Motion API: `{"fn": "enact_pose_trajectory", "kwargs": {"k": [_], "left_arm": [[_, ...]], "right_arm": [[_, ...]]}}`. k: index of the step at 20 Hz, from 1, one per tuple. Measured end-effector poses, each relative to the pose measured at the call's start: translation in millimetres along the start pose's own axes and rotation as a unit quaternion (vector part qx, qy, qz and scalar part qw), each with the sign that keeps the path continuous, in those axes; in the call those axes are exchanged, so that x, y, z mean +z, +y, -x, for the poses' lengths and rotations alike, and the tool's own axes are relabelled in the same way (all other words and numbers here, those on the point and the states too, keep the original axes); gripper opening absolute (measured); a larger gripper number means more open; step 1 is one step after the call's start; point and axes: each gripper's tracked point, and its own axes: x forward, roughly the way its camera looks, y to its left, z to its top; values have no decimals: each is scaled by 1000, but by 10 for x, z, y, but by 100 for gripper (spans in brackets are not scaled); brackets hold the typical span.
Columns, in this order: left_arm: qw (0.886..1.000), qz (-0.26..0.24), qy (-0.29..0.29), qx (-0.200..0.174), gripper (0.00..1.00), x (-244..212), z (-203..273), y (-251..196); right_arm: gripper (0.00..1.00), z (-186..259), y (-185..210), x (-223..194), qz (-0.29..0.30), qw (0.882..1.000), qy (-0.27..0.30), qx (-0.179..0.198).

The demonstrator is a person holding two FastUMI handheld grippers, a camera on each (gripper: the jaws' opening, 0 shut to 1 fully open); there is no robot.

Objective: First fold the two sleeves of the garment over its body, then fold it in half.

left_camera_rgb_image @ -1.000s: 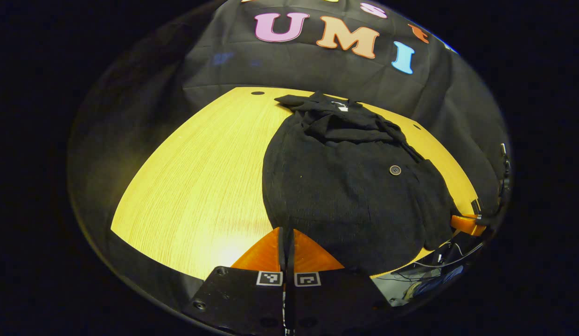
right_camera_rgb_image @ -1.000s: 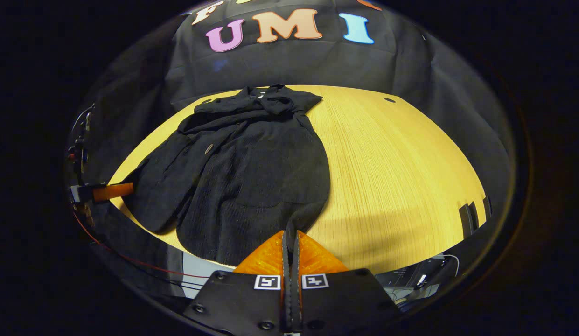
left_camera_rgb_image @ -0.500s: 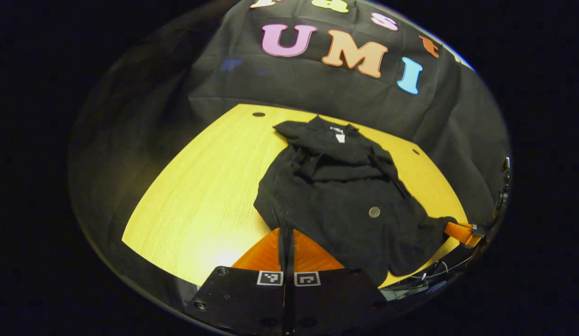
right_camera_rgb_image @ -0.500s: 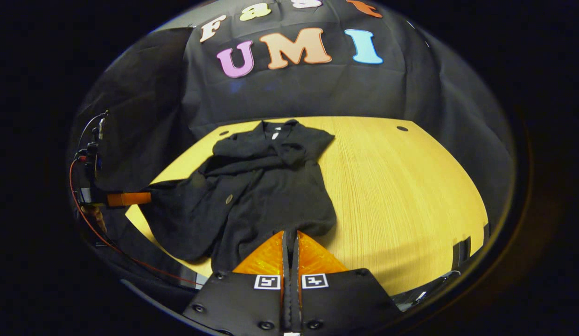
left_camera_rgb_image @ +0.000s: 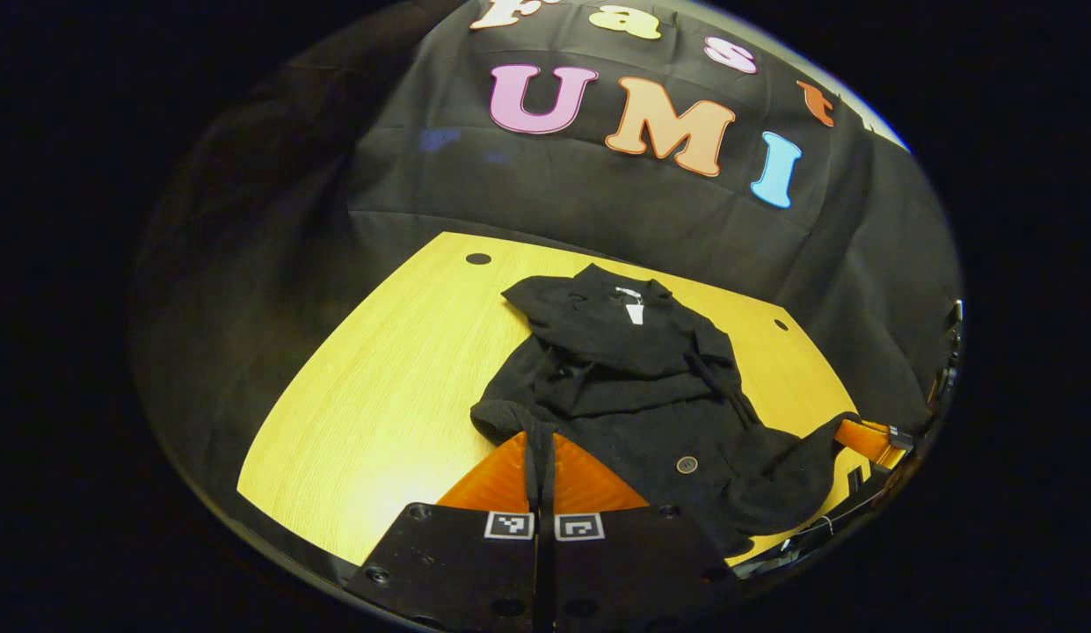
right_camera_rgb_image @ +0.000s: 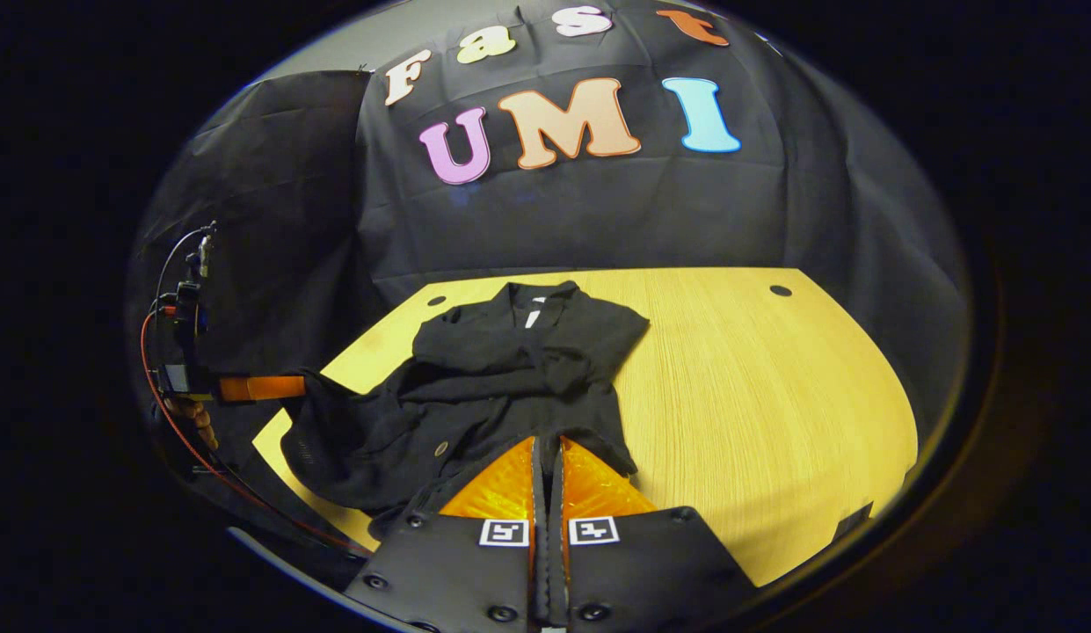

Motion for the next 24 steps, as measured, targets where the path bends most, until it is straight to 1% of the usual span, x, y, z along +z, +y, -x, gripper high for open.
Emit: {"fn": "enact_pose_trajectory", "kwargs": {"k": [4, 5, 10, 11, 12, 13, 21, 22, 23, 24], "left_arm": [[1000, -10, -15, -12, 0, 332, -153, -51], [1000, -14, -18, -14, 0, 416, -206, -58], [999, -34, -29, -26, 0, 788, -507, -106], [998, -39, -31, -28, 0, 846, -564, -119], [998, -43, -32, -31, 0, 913, -636, -125], [998, -45, -32, -33, 0, 965, -705, -132], [997, -51, -37, -43, 0, 1375, -1194, -164], [997, -50, -39, -45, 0, 1435, -1258, -163], [997, -51, -43, -45, 0, 1506, -1327, -151], [997, -52, -47, -43, 0, 1562, -1399, -125]], "right_arm": [[2, -146, 21, 356, -1, 1000, -20, 0], [2, -151, 76, 488, 0, 1000, -27, -2], [2, -363, 39, 915, -13, 998, -52, -10], [2, -416, 23, 983, -13, 998, -56, -12], [0, -471, 9, 1055, -14, 998, -58, -13], [2, -517, -1, 1119, -14, 998, -61, -15], [2, -935, -91, 1595, -21, 997, -74, -29], [0, -993, -100, 1641, -23, 997, -74, -31], [2, -1057, -112, 1686, -25, 996, -74, -33], [2, -1118, -132, 1728, -27, 996, -74, -36]]}}
